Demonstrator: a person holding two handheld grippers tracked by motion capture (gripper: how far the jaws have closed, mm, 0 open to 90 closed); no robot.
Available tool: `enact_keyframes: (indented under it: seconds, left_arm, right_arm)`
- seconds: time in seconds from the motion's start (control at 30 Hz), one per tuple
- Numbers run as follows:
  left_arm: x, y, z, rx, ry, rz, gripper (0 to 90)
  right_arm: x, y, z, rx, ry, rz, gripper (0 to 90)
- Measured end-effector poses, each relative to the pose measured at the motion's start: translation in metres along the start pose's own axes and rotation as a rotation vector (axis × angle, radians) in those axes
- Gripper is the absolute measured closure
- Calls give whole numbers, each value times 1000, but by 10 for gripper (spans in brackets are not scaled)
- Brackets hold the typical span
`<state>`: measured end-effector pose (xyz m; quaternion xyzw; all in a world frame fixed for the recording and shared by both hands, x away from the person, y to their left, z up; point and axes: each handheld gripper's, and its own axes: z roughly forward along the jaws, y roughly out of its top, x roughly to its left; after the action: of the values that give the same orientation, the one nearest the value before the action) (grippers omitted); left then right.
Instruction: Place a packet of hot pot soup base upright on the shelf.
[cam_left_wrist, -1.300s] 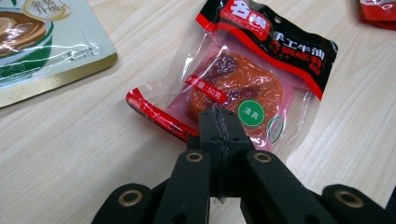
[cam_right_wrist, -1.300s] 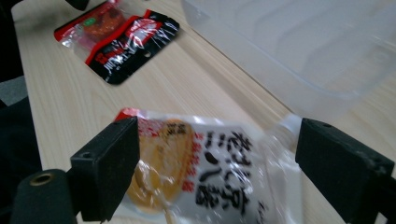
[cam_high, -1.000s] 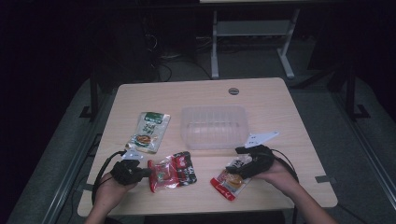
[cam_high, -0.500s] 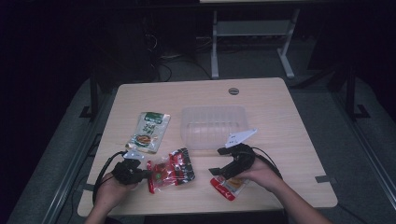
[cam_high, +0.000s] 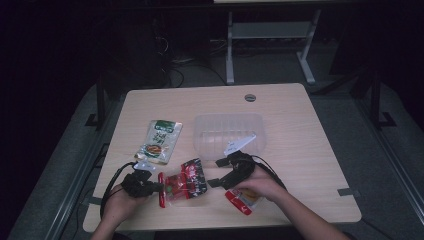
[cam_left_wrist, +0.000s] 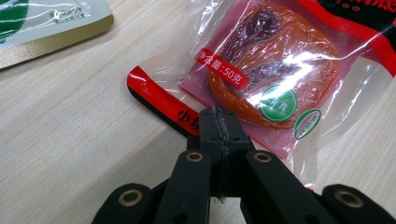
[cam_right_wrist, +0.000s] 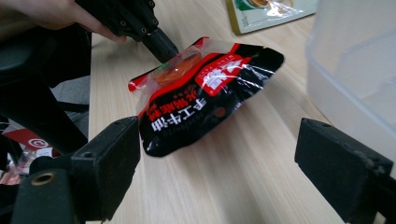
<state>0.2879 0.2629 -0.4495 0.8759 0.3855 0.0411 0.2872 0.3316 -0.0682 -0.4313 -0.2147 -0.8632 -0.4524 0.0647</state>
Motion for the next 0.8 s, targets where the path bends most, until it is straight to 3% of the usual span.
enact_keyframes:
  seconds: [0.53,0.8]
  left_arm:
    - [2,0,0,2,-8,-1,898]
    - [2,0,-1,7,-5,6,898]
  right_arm:
    - [-7,4,44,17,43,49,198]
    - [-5,4,59,24,84,53,323]
